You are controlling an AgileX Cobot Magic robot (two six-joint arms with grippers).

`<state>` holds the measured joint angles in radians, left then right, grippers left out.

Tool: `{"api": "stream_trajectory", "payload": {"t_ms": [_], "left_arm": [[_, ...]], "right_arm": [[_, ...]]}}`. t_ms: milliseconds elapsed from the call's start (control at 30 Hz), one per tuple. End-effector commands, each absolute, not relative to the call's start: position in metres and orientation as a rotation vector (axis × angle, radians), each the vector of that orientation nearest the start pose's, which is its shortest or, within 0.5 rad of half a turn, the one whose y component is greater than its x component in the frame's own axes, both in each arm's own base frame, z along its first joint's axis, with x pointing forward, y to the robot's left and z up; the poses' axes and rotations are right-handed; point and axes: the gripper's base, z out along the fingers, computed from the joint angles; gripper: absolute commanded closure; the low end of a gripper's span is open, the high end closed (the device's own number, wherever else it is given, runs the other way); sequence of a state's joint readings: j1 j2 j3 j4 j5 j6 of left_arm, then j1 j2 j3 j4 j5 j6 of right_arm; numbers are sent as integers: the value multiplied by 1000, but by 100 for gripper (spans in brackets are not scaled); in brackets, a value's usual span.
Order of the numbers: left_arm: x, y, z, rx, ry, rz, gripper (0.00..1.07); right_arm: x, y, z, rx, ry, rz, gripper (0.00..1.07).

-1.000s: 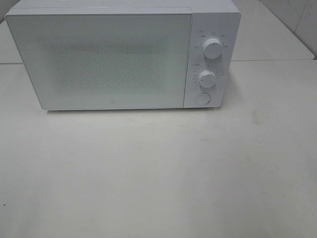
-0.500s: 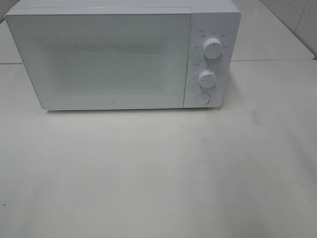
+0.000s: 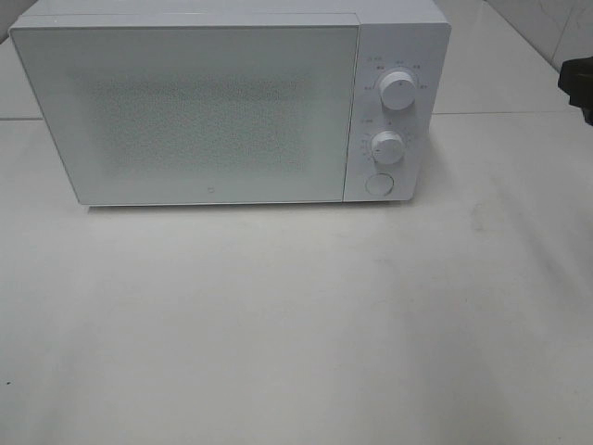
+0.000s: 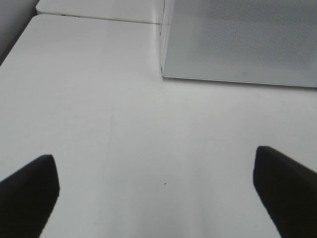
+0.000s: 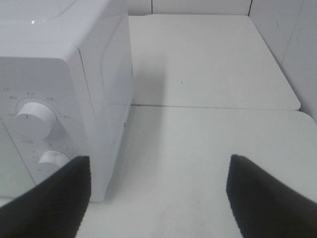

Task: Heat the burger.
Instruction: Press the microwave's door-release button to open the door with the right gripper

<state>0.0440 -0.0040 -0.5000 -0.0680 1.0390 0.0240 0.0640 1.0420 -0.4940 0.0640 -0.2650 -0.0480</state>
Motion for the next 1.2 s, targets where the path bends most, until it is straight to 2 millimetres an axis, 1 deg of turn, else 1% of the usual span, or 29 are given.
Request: {"api": "stream_trajectory", "payload": {"t_ms": [33,67,100,133,167,233,267,300,367,433,467,500,567,600,633,667,700,767,833,867,933,967,1033,1067,1100,1167,1200], "left_arm": [[-7,-6,278,-27,2000,-44,7],[-7,-6,278,-27,2000,-44,7],[-7,-6,278,-27,2000,-44,7],[-7,-6,278,-27,2000,-44,7],[-7,-6,278,-27,2000,-44,7],[-7,-6,278,-27,2000,-44,7],[-7,-6,278,-27,2000,-44,7],[-7,-6,278,-27,2000,-44,7],[-7,-6,278,-27,2000,-44,7],[-7,-6,278,-27,2000,-44,7],[-7,-6,278,-27,2000,-44,7],[-7,-6,278,-27,2000,-44,7],[-7,-6,278,-27,2000,-44,7],[-7,-6,278,-27,2000,-44,7],[-7,-6,278,-27,2000,-44,7],[-7,-6,278,-27,2000,-44,7],[-7,-6,278,-27,2000,-44,7],[-7,-6,278,-27,2000,-44,7],[-7,-6,278,-27,2000,-44,7],[-7,-6,278,-27,2000,-44,7],[-7,-6,278,-27,2000,-44,7],[-7,-6,278,-27,2000,-44,7],[-7,-6,278,-27,2000,-44,7],[-7,-6,278,-27,2000,-44,7],[-7,-6,278,-27,2000,-44,7],[-7,-6,278,-27,2000,-44,7],[-7,-6,278,-27,2000,-44,7]], "right_arm": [[218,10,268,7,1684,43,32],[218,10,268,7,1684,43,32],[216,7,258,52,1643,43,32],[215,6,253,80,1635,43,32],[215,6,253,80,1635,43,32],[210,1,242,163,1605,40,32],[210,1,242,163,1605,40,32],[207,3,236,190,1609,41,32],[207,6,234,191,1610,45,32],[206,18,227,141,1616,59,32],[206,18,227,141,1616,59,32],[207,29,221,100,1635,73,32],[208,32,218,86,1645,73,32],[210,43,212,49,1662,79,32],[210,46,209,49,1663,75,32],[211,55,204,39,1666,69,32],[211,55,204,39,1666,69,32],[211,66,194,34,1674,53,32],[211,70,191,29,1675,43,32],[209,78,186,22,1676,33,32],[208,81,183,25,1679,30,32],[205,90,177,12,1686,29,32],[204,93,174,9,1687,26,32],[202,102,167,-2,1712,26,32],[202,102,167,-2,1712,26,32],[201,112,160,-9,1736,22,32],[201,112,160,-9,1736,22,32]]}}
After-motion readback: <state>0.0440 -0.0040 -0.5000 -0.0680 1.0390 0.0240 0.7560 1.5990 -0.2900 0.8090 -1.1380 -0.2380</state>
